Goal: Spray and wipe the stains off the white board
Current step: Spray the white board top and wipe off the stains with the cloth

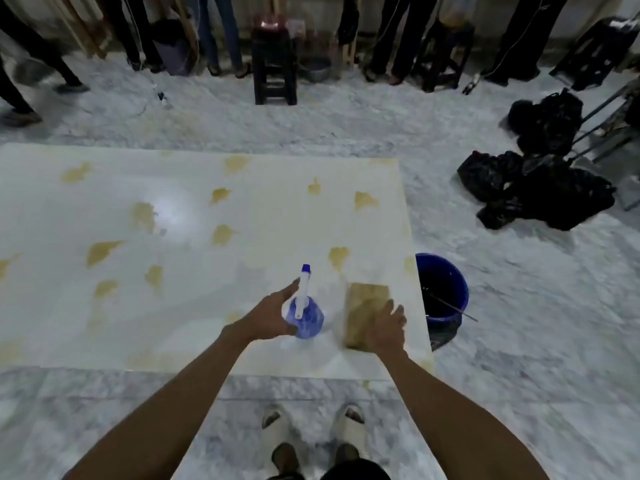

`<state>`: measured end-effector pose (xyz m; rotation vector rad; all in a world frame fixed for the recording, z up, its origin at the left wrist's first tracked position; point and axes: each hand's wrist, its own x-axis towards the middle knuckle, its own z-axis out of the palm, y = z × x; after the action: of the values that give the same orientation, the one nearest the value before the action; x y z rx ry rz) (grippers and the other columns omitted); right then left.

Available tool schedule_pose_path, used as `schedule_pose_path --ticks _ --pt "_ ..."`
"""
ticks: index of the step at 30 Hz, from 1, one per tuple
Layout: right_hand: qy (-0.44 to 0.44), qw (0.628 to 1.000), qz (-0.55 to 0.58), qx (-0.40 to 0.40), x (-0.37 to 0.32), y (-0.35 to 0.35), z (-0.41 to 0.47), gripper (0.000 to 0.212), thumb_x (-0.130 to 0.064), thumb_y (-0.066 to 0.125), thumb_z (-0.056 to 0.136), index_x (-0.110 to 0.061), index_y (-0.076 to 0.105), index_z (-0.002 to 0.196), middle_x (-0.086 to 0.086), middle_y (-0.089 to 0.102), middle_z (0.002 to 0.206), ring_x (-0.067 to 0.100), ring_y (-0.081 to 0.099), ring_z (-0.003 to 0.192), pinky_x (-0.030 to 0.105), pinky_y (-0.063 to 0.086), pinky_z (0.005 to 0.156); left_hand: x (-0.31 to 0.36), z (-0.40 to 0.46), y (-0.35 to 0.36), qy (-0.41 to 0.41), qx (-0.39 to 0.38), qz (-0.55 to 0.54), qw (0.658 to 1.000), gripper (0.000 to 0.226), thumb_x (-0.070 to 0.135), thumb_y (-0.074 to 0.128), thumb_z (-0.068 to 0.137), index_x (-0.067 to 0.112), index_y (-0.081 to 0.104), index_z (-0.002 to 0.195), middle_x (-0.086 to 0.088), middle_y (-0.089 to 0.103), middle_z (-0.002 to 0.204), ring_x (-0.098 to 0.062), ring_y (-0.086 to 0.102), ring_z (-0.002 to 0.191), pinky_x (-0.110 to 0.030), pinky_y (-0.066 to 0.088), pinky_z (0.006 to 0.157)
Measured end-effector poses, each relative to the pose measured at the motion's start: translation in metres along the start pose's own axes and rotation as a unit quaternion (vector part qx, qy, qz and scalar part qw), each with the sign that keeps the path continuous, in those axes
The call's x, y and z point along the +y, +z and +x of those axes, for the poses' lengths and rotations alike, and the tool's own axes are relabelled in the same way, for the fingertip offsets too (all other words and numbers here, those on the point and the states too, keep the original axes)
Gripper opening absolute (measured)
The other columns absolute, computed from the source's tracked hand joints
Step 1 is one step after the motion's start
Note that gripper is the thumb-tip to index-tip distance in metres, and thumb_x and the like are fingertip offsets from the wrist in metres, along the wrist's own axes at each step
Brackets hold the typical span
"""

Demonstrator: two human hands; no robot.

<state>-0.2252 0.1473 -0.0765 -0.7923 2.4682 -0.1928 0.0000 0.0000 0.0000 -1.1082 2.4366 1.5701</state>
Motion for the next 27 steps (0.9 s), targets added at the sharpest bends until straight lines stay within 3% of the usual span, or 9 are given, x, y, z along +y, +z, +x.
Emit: schedule_pose_path --ticks 2,5,7,9,11,15,18,22,27 --pt "0.046 0.998 0.015 0.027 0.001 0.005 0.002 0.063 -0.029 0.046 0.1 -0.003 0.019 0.15 0.022 0.031 0.148 0.039 0.035 0.134 0.044 0.039 0.105 0.006 0.001 0.011 0.014 0.013 -0.066 0.998 0.112 0.017 0.088 0.07 0.049 0.022 0.154 0.022 0.069 0.117 0.002 0.062 0.111 -0.013 0.044 0.09" --pt "0.101 0.99 0.088 0.049 -0.003 0.011 0.01 0.062 -0.029 0.06 0.092 -0.003 0.032 0.141 0.02 0.048 0.131 0.037 0.05 0.119 0.044 0.046 0.095 0.016 0.001 0.032 0.025 0.085 -0.14 0.986 0.105 0.01 0.089 0.074 0.039 0.026 0.152 0.042 0.067 0.099 0.021 0.06 0.096 -0.006 0.045 0.08" --pt "0.153 0.977 0.142 0.037 -0.008 0.007 0.02 0.056 -0.03 0.065 0.088 -0.001 0.041 0.129 0.017 0.058 0.118 0.036 0.06 0.107 0.044 0.052 0.089 0.022 0.004 0.04 0.053 0.139 -0.146 0.978 0.096 0.008 0.086 0.078 0.023 0.03 0.155 0.032 0.072 0.1 0.025 0.058 0.094 -0.006 0.046 0.084" --pt "0.165 0.969 0.185 -0.003 -0.008 0.003 0.029 0.05 -0.032 0.067 0.085 0.001 0.05 0.118 0.012 0.063 0.101 0.033 0.066 0.092 0.041 0.056 0.077 0.022 0.01 0.047 0.088 0.196 -0.132 0.968 0.094 0.009 0.085 0.08 0.006 0.03 0.157 0.002 0.074 0.094 0.014 0.063 0.098 -0.023 0.052 0.098" --pt "0.137 0.969 0.201 -0.041 -0.005 0.0 0.032 0.038 -0.032 0.068 0.084 -0.001 0.061 0.106 0.008 0.063 0.089 0.03 0.065 0.08 0.036 0.054 0.067 0.028 0.016 0.051 0.117 0.256 -0.116 0.953 0.088 0.007 0.083 0.082 0.0 0.034 0.154 -0.021 0.07 0.093 -0.017 0.069 0.09 -0.04 0.057 0.097" --pt "0.006 0.979 0.201 -0.029 -0.006 -0.008 0.026 0.023 -0.034 0.068 0.085 -0.012 0.063 0.09 0.003 0.062 0.083 0.025 0.059 0.078 0.033 0.044 0.071 0.038 0.026 0.063 0.128 0.339 -0.149 0.92 0.047 0.005 0.065 0.095 0.018 0.054 0.138 0.024 0.07 0.108 -0.026 0.067 0.071 -0.037 0.056 0.068" --pt "-0.006 0.912 0.403 -0.076 -0.008 -0.019 0.02 0.022 -0.016 0.061 0.091 -0.005 0.063 0.111 0.011 0.066 0.097 0.031 0.063 0.088 0.033 0.047 0.069 0.031 0.032 0.062 0.091 0.358 -0.179 0.912 0.042 0.002 0.055 0.091 0.011 0.061 0.132 0.029 0.069 0.113 -0.035 0.069 0.076 -0.04 0.055 0.063" --pt "0.048 0.786 0.595 -0.157 -0.018 -0.05 0.022 0.032 -0.01 0.059 0.091 -0.008 0.061 0.124 0.014 0.068 0.115 0.032 0.067 0.103 0.037 0.056 0.072 0.041 0.032 0.045 0.082 0.339 -0.23 0.909 0.052 -0.018 0.048 0.086 -0.008 0.055 0.136 -0.014 0.067 0.127 -0.015 0.07 0.107 -0.024 0.058 0.07" --pt "0.001 0.744 0.648 -0.163 -0.045 -0.112 0.021 0.043 -0.033 0.064 0.093 -0.01 0.06 0.129 0.01 0.07 0.119 0.028 0.068 0.109 0.04 0.057 0.084 0.076 0.023 -0.002 0.118 0.268 -0.18 0.939 0.044 -0.008 0.044 0.079 0.006 0.069 0.113 -0.007 0.071 0.107 -0.026 0.063 0.062 -0.033 0.055 0.057"
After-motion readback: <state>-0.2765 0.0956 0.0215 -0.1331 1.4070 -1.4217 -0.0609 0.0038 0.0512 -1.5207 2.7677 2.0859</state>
